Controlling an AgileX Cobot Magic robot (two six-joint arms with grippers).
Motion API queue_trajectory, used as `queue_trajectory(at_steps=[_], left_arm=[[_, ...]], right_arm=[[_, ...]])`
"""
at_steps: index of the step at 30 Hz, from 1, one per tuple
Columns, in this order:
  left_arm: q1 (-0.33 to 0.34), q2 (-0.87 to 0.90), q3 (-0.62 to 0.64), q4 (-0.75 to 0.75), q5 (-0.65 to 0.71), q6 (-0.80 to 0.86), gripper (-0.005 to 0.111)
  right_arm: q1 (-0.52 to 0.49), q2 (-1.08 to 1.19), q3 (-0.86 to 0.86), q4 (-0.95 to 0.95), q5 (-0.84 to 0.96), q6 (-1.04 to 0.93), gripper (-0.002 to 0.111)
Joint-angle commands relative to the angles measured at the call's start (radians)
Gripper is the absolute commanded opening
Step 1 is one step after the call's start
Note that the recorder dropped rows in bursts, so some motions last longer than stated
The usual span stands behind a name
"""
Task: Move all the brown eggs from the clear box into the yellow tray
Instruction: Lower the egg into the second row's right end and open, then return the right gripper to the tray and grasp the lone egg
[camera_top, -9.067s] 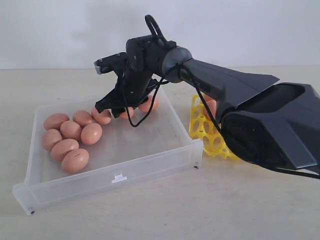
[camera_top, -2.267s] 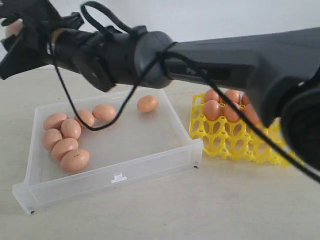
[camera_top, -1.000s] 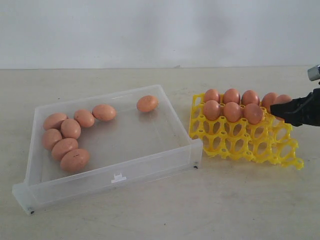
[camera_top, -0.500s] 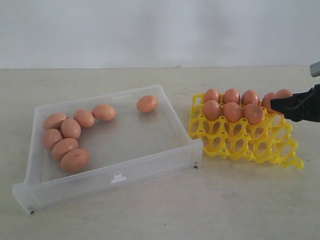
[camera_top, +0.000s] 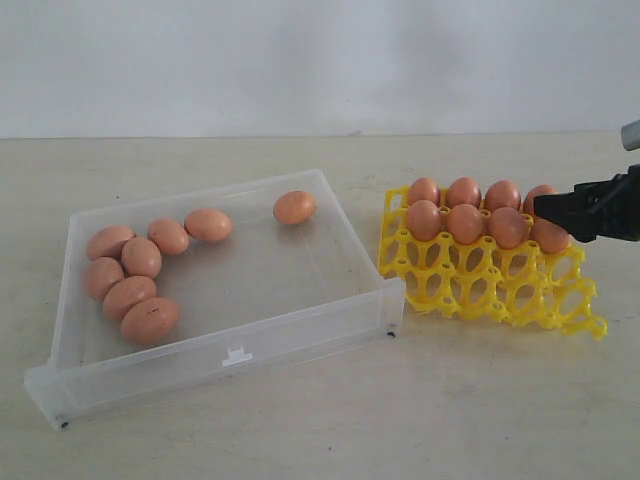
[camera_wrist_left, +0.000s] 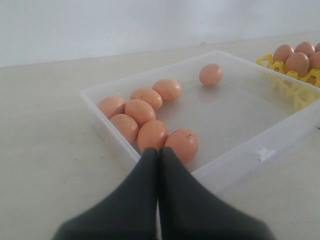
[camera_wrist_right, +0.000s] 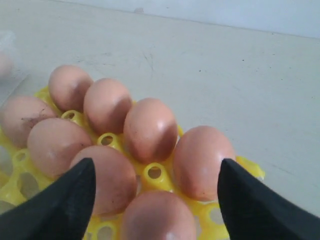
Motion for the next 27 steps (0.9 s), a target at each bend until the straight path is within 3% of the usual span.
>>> queue_trajectory(at_steps=[1, 4, 8, 10, 12, 16, 19, 23, 25, 27], left_arm=[[0.000, -0.003, -0.003, -0.008, 0.000, 0.001, -0.004], [0.000, -0.003, -0.003, -0.008, 0.000, 0.001, -0.004], [0.000, -0.003, -0.003, -0.008, 0.000, 0.001, -0.004], [0.000, -0.003, -0.003, -0.008, 0.000, 0.001, -0.004], [0.000, -0.003, -0.003, -0.008, 0.000, 0.001, -0.004], [0.000, -0.003, -0.003, -0.008, 0.000, 0.001, -0.004], [0.000, -0.003, -0.003, -0.008, 0.000, 0.001, -0.004], [0.000, -0.003, -0.003, -0.008, 0.000, 0.001, -0.004], [0.000, -0.003, -0.003, -0.008, 0.000, 0.001, -0.004], [0.000, -0.003, -0.003, -0.008, 0.000, 0.001, -0.004]], right_arm=[[-0.006, -0.031, -0.004, 0.009, -0.094, 0.016, 0.066], [0.017, -0.084, -0.004, 0.041, -0.328, 0.025, 0.049], [0.181, -0.179, -0.026, 0.093, -0.385, 0.011, 0.000], [0.331, -0.207, -0.068, 0.100, -0.350, -0.009, 0.001], [0.484, -0.204, -0.136, 0.115, -0.198, -0.062, 0.000], [0.791, -0.139, -0.305, 0.197, 0.327, -0.331, 0.000], [0.949, -0.026, -0.479, 0.366, 0.800, -0.634, 0.000], [0.989, 0.199, -0.834, 0.653, 1.358, -0.676, 0.000], [0.986, 0.284, -1.022, 0.907, 1.656, -0.872, 0.000], [0.978, 0.360, -1.202, 1.184, 1.907, -1.192, 0.000]])
